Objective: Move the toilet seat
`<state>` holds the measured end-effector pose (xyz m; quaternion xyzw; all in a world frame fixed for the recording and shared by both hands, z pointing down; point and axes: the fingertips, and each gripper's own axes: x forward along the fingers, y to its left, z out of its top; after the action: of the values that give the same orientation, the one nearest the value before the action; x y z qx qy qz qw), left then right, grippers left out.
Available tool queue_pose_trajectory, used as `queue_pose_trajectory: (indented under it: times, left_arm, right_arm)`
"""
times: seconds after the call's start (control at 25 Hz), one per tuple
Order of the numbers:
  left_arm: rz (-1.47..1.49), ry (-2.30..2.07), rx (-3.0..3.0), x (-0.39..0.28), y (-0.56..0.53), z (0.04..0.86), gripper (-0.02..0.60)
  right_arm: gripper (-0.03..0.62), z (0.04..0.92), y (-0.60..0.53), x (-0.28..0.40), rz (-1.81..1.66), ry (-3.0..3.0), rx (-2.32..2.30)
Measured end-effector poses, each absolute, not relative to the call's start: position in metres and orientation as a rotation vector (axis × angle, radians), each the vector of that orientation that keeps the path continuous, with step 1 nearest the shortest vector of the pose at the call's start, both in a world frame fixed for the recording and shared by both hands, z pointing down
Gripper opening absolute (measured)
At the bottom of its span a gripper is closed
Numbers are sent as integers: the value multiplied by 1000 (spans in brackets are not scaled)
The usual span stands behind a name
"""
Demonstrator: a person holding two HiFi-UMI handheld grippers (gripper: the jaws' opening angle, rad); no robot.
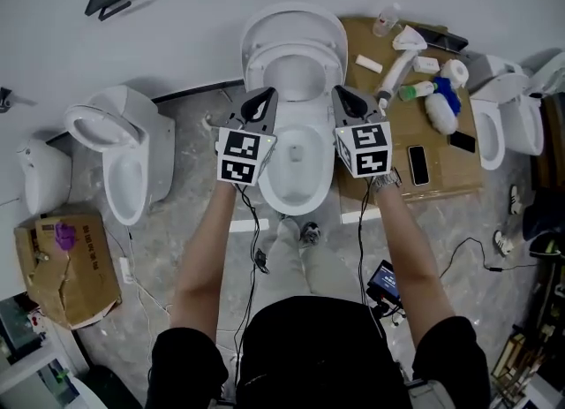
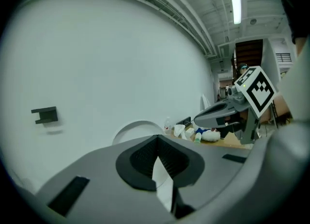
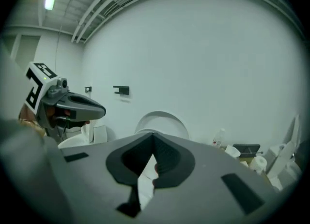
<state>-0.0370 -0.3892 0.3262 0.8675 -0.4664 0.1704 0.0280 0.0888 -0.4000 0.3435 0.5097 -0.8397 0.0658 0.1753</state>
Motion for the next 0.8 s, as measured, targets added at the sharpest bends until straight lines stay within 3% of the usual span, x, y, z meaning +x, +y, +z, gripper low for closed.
queue_pose_trajectory:
  times: [0.8]
  left_arm:
    - [182, -1510, 2653, -17, -205, 213, 8]
  right_arm:
    - [12, 216, -221, 123, 117, -2629, 1478]
